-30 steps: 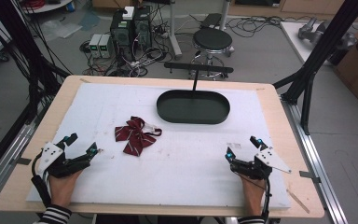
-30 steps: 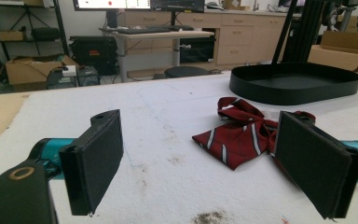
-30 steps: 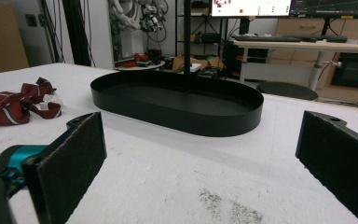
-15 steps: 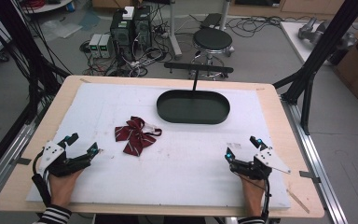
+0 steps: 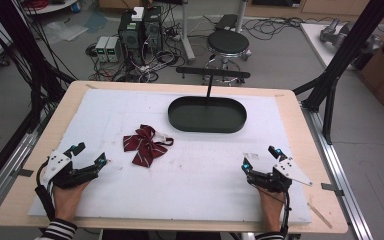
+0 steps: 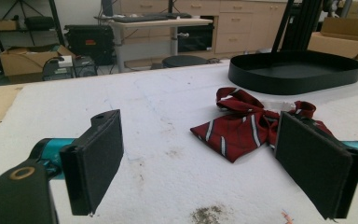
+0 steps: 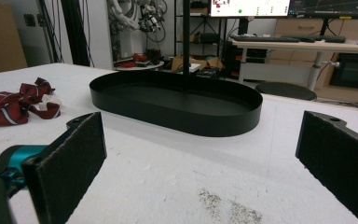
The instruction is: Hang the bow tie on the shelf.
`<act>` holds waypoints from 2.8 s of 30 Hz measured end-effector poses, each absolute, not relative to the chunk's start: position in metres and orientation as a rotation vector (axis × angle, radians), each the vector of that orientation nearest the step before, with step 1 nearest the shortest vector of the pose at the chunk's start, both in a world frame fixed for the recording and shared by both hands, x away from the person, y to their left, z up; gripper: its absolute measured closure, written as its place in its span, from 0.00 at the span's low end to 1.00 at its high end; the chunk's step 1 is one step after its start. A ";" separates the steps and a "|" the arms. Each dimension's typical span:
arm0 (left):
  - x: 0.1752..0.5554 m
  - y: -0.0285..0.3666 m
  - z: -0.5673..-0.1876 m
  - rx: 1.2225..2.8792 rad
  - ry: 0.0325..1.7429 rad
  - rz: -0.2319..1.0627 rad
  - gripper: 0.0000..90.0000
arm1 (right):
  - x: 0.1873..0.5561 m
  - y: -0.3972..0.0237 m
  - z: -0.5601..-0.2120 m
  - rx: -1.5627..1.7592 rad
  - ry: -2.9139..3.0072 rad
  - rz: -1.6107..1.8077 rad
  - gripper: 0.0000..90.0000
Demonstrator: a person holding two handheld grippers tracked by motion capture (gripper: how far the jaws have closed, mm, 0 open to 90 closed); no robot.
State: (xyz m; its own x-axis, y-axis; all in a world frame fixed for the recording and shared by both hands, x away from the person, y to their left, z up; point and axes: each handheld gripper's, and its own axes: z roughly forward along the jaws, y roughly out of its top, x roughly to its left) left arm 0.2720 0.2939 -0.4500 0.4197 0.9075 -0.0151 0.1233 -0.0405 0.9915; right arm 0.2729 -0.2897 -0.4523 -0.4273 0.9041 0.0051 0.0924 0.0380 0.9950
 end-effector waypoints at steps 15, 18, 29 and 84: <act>0.282 0.291 -0.434 1.592 0.951 0.772 0.18 | 0.274 -0.291 -0.452 1.025 1.609 1.467 0.01; 0.288 0.287 -0.417 1.629 0.914 0.760 0.18 | 0.274 -0.291 -0.452 1.026 1.608 1.464 0.01; 0.308 0.265 -0.383 1.760 0.828 0.715 0.18 | 0.273 -0.290 -0.452 1.032 1.614 1.470 0.01; 0.406 0.146 -0.393 2.446 0.767 0.474 0.27 | 0.272 -0.291 -0.453 1.036 1.599 1.479 0.01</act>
